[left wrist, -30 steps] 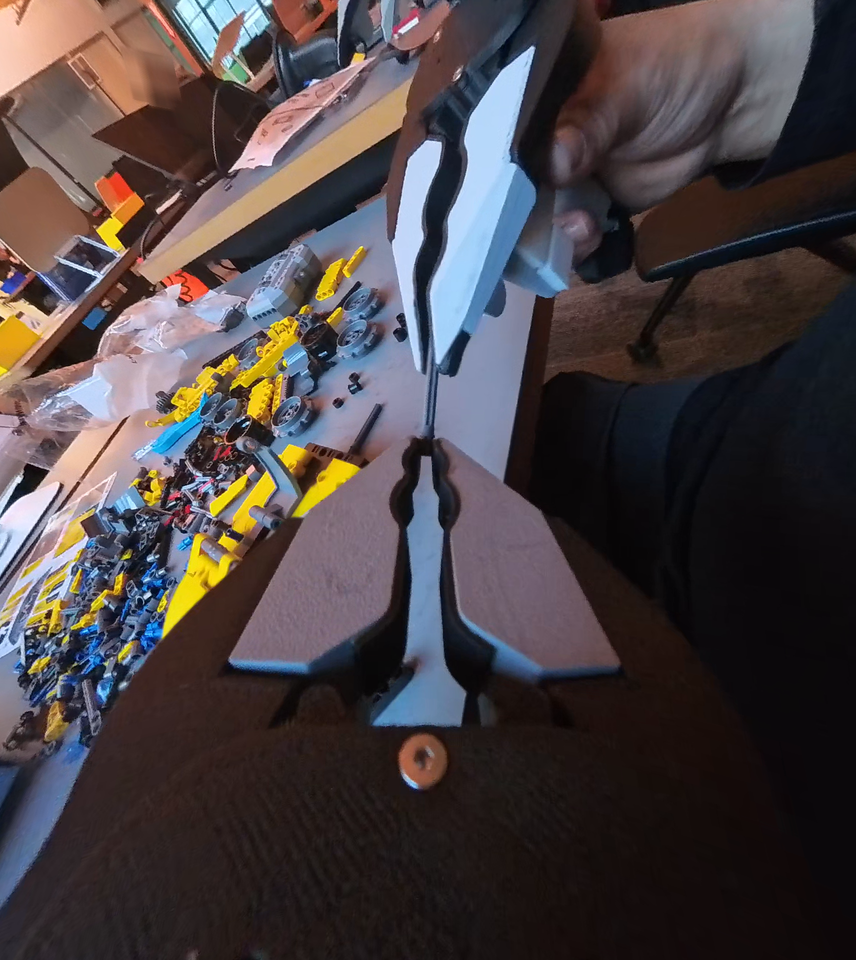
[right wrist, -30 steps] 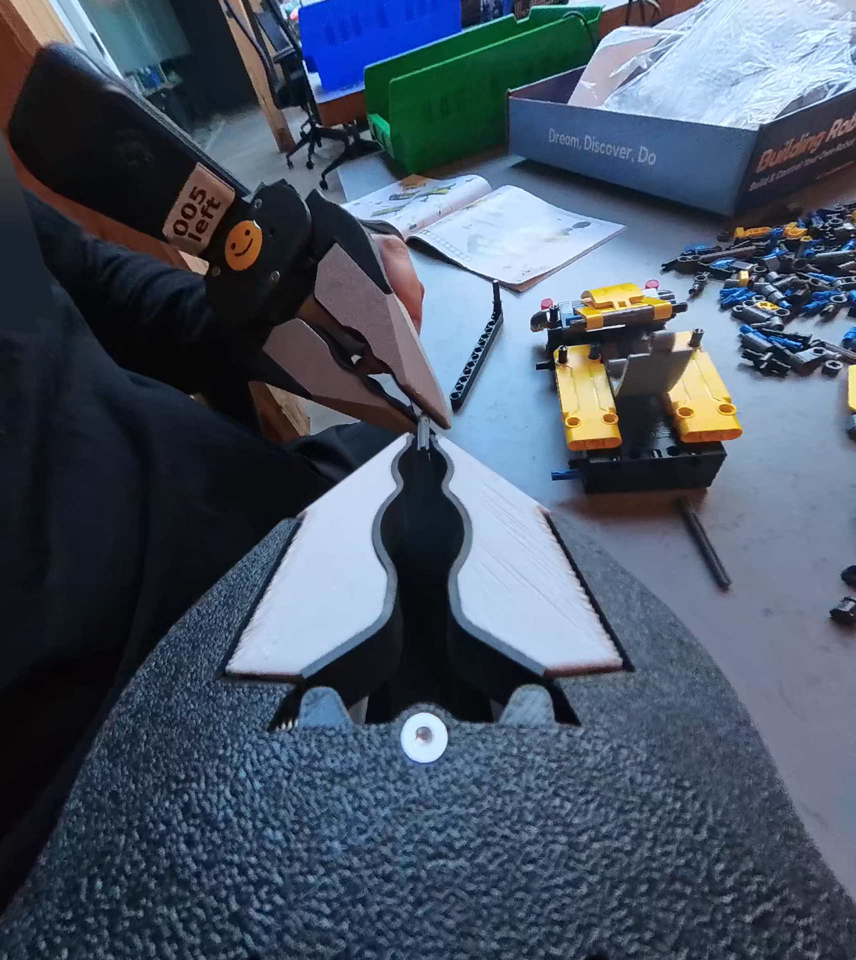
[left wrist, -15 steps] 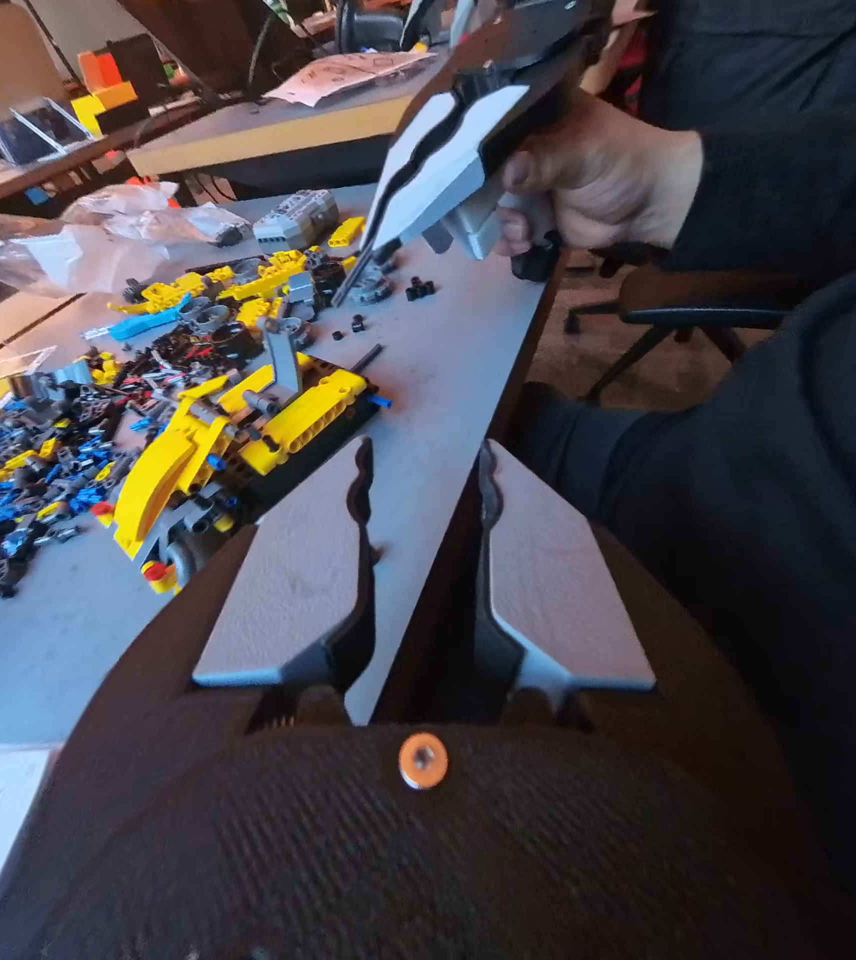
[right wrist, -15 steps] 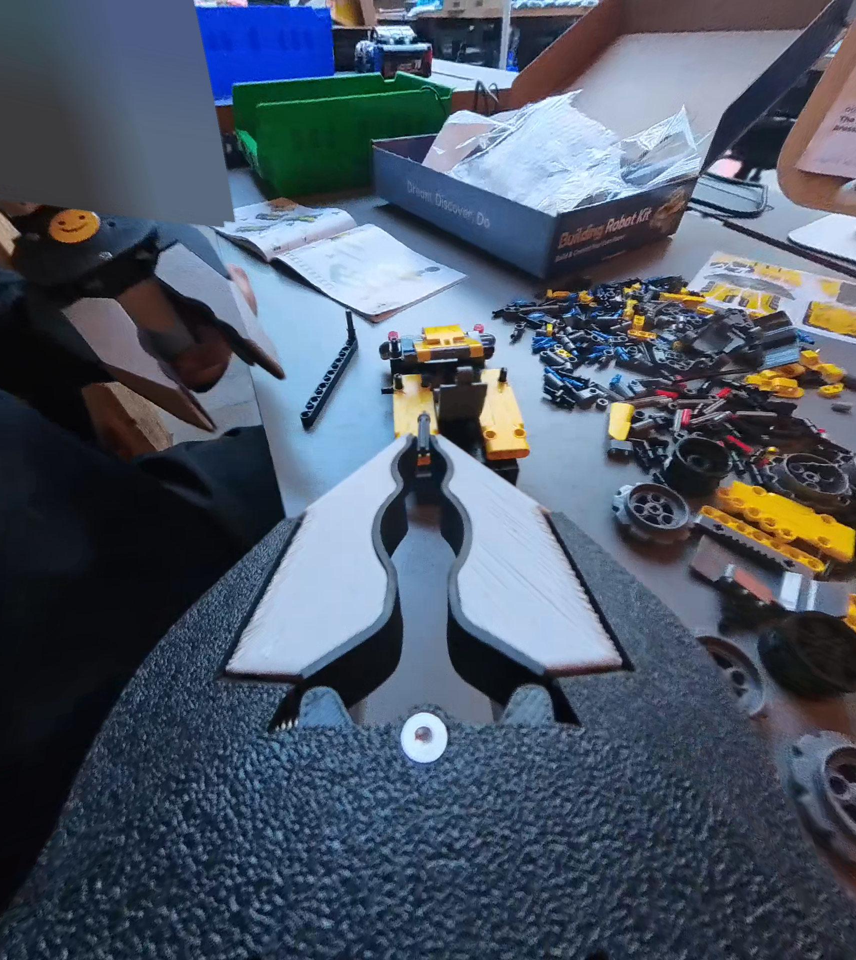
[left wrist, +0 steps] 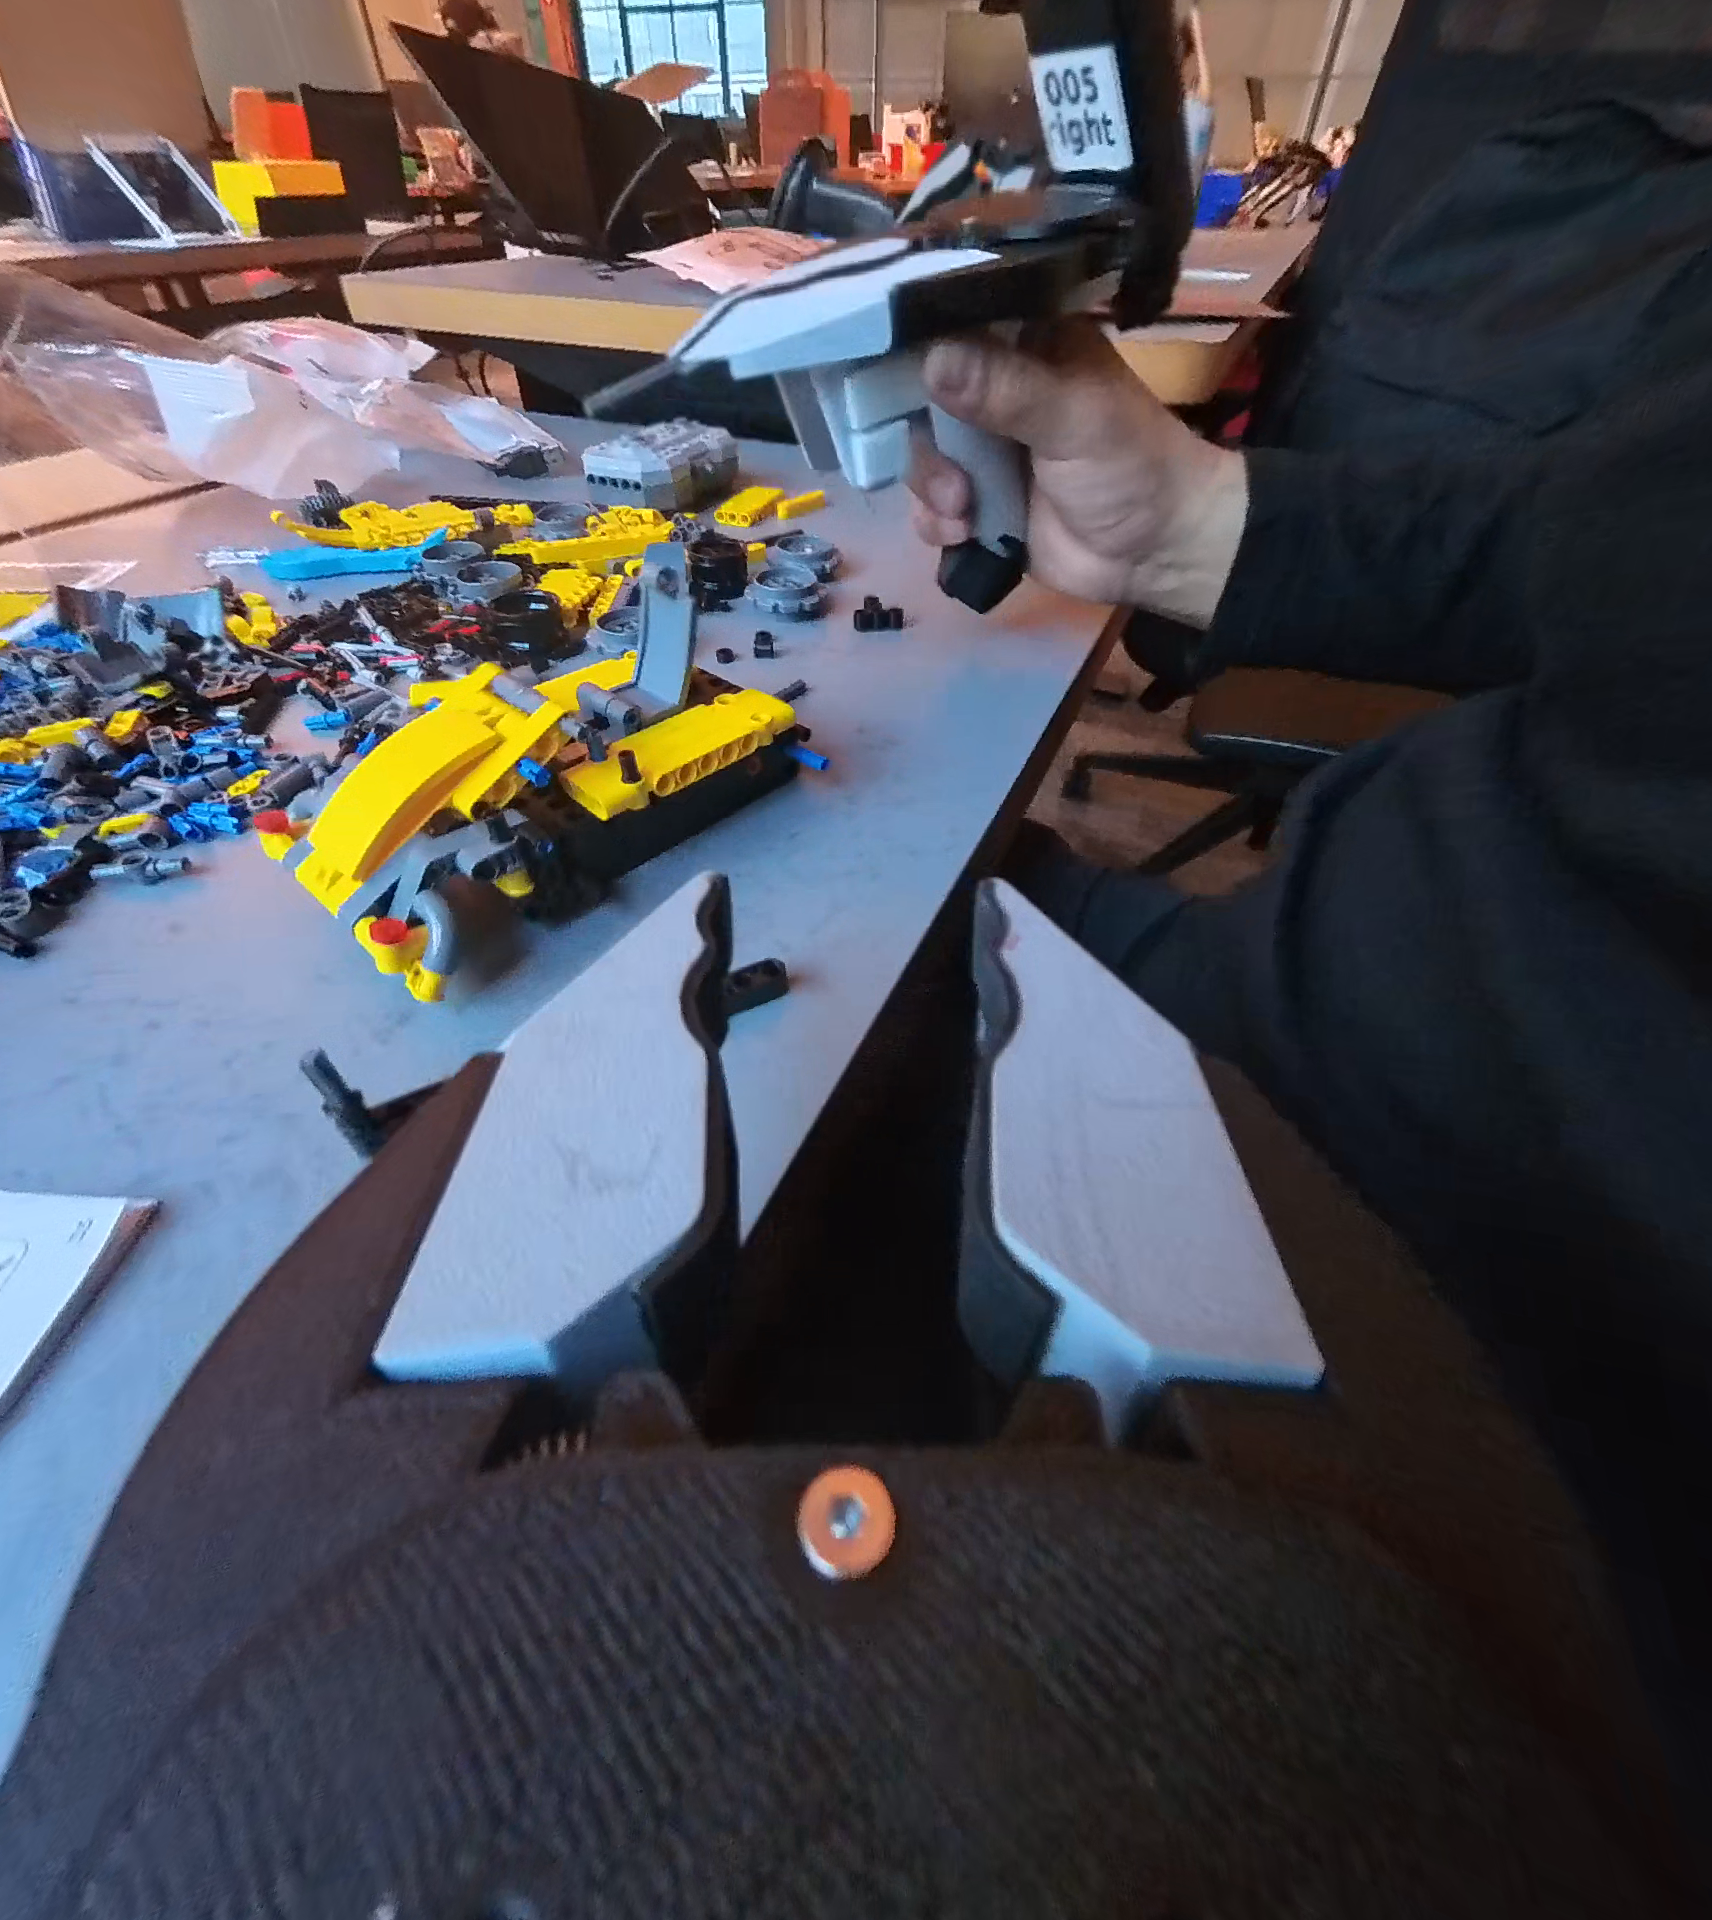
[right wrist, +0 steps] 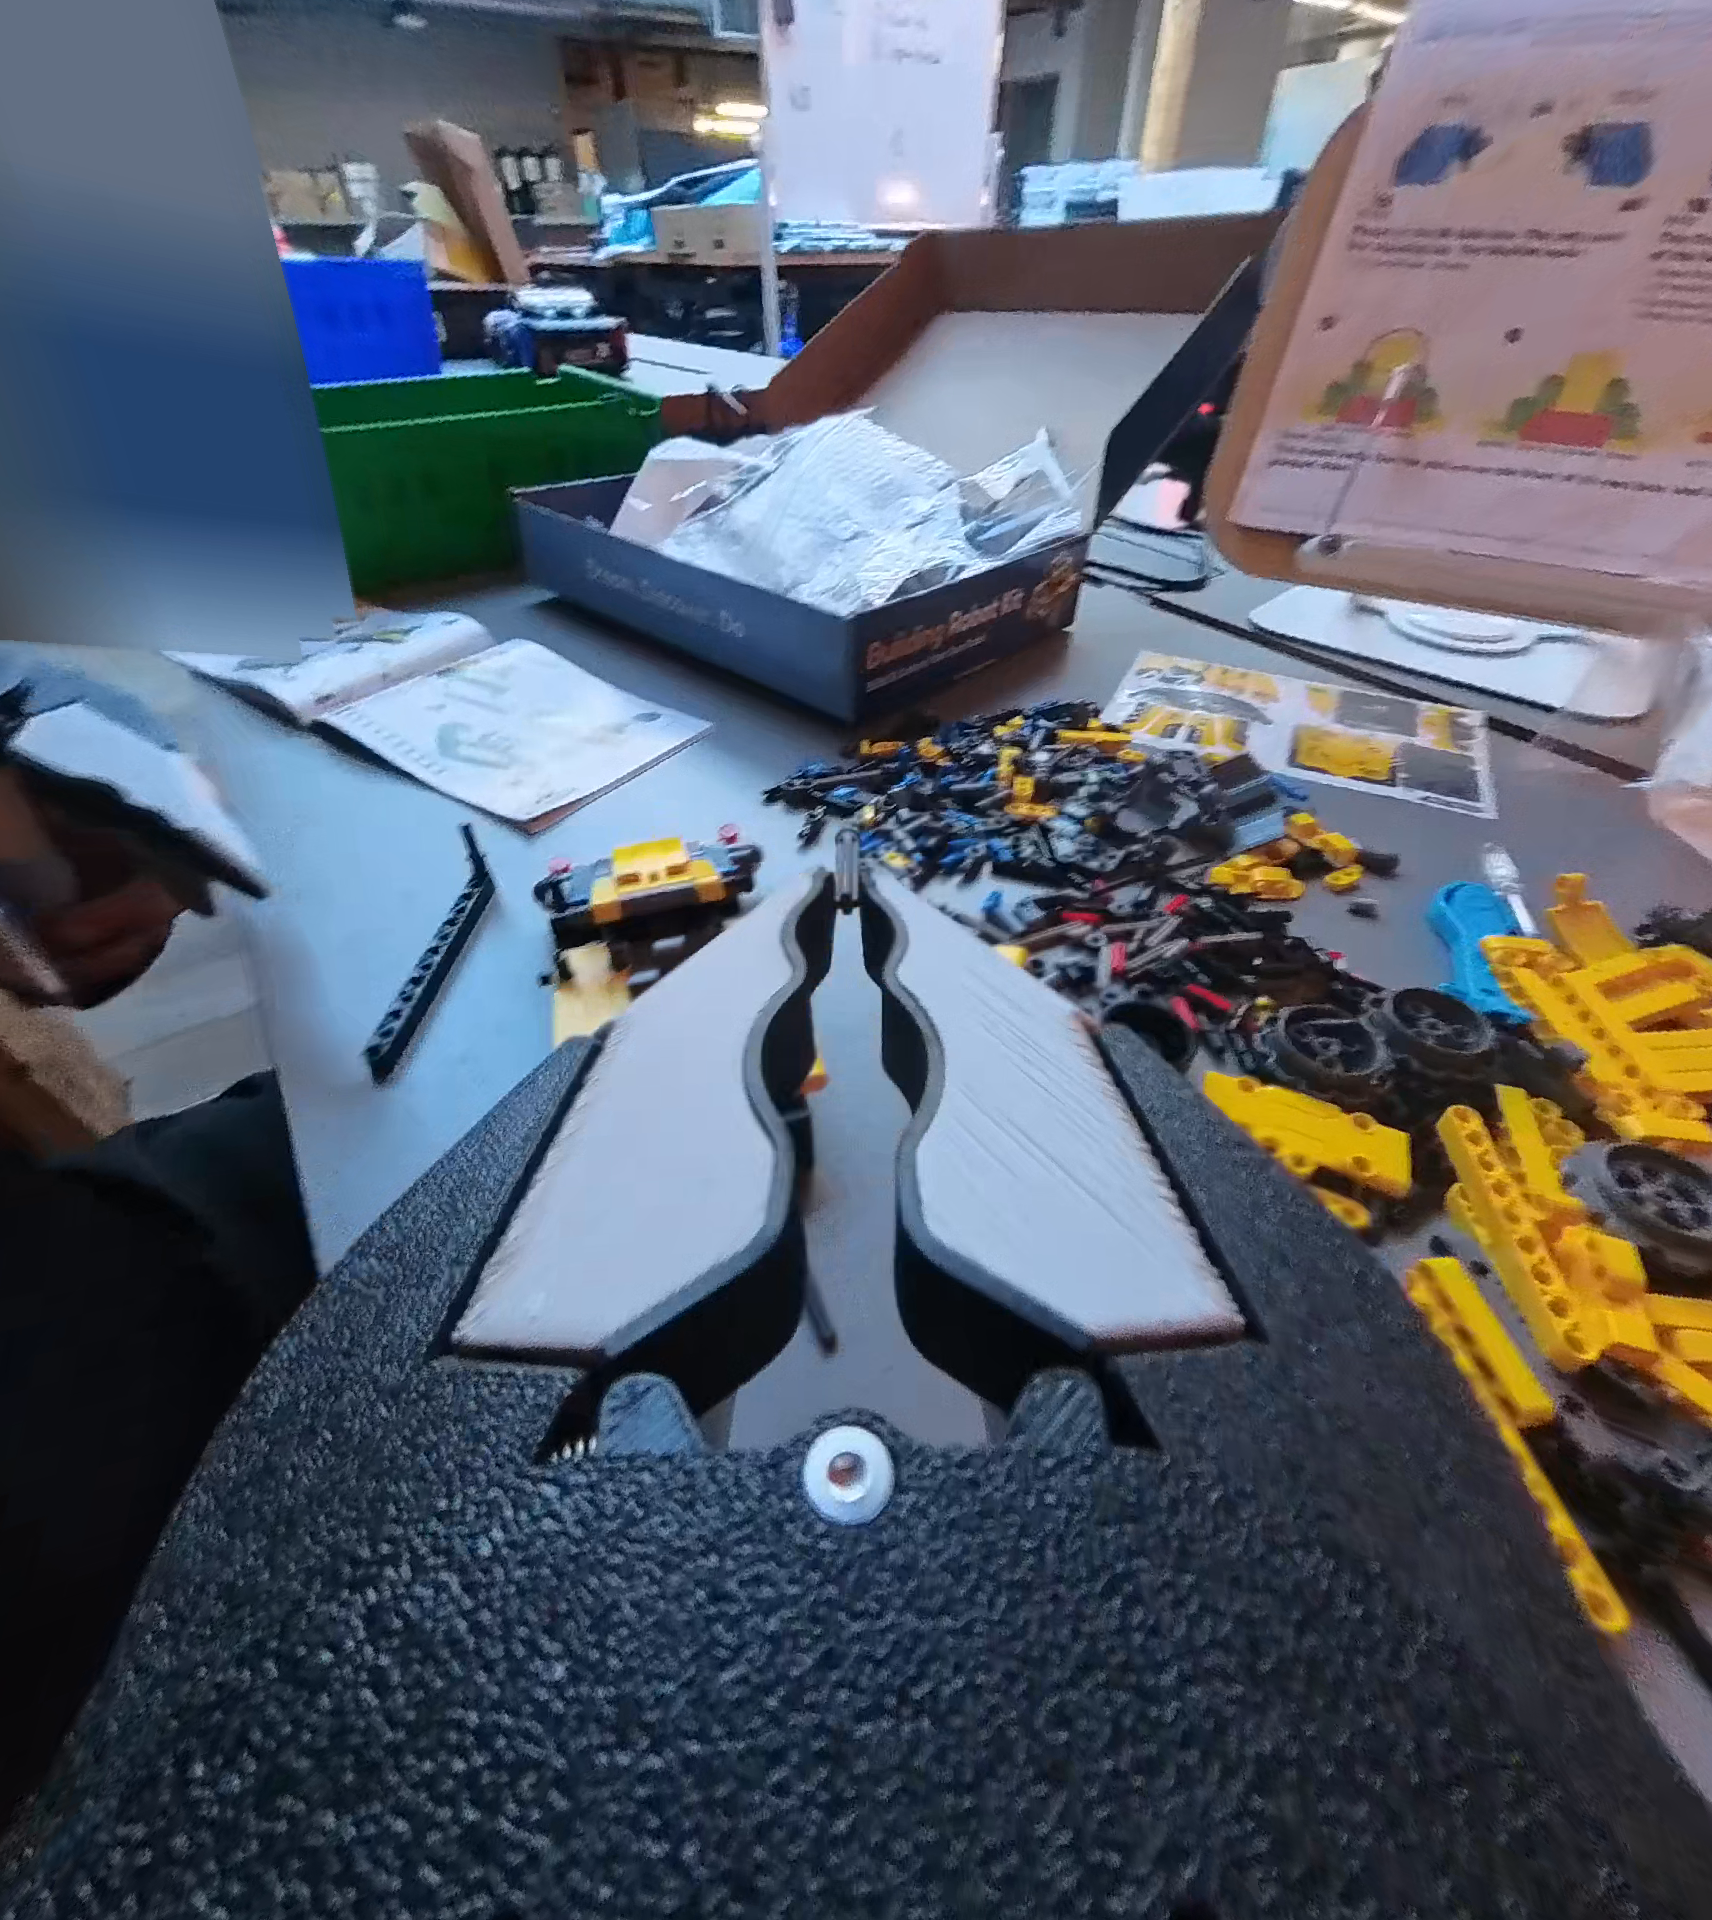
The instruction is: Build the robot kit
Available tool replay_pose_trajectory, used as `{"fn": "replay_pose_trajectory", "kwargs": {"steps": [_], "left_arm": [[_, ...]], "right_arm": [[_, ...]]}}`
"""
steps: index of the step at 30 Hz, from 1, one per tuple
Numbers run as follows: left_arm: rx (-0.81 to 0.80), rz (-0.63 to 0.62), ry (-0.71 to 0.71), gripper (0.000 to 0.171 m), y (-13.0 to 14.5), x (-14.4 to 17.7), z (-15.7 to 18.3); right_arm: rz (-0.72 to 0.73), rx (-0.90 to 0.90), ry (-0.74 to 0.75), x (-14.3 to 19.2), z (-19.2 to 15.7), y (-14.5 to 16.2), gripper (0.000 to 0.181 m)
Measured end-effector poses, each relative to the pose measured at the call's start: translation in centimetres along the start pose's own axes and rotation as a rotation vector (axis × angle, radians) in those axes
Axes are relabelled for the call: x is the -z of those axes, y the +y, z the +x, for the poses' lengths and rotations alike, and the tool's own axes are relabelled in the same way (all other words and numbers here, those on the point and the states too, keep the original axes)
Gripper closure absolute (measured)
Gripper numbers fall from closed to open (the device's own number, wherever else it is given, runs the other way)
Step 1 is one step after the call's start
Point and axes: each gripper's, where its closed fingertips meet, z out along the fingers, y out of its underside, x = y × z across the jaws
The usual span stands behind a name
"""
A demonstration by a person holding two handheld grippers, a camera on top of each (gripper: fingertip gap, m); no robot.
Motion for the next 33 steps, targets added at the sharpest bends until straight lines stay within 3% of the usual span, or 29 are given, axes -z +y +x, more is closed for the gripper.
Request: {"fn": "replay_pose_trajectory", "kwargs": {"steps": [6,11,15,19,28,33], "left_arm": [[0.05,0.054,0.078,0.128,0.1,4.5,-0.2],[0.171,0.232,0.087,0.136,-1.5,6.8,-2.2],[0.233,0.229,0.061,0.139,-0.7,7.0,-3.5],[0.222,0.181,0.076,0.136,-0.1,7.2,-2.7],[0.077,0.031,-0.075,0.139,1.9,7.3,1.0],[0.049,-0.018,-0.118,0.136,2.5,6.4,1.4]], "right_arm": [[0.021,0.001,0.156,-2.1,3.1,-1.8,0.178],[-0.016,0.041,0.272,-4.2,4.4,-2.9,0.178],[0.0,0.035,0.3,-5.4,4.1,-3.8,0.178],[0.046,0.015,0.28,-5.5,3.0,-3.6,0.178],[0.104,0.066,0.237,-0.4,0.9,-2.9,0.178],[0.135,0.051,0.216,1.2,0.7,-2.7,0.178]]}}
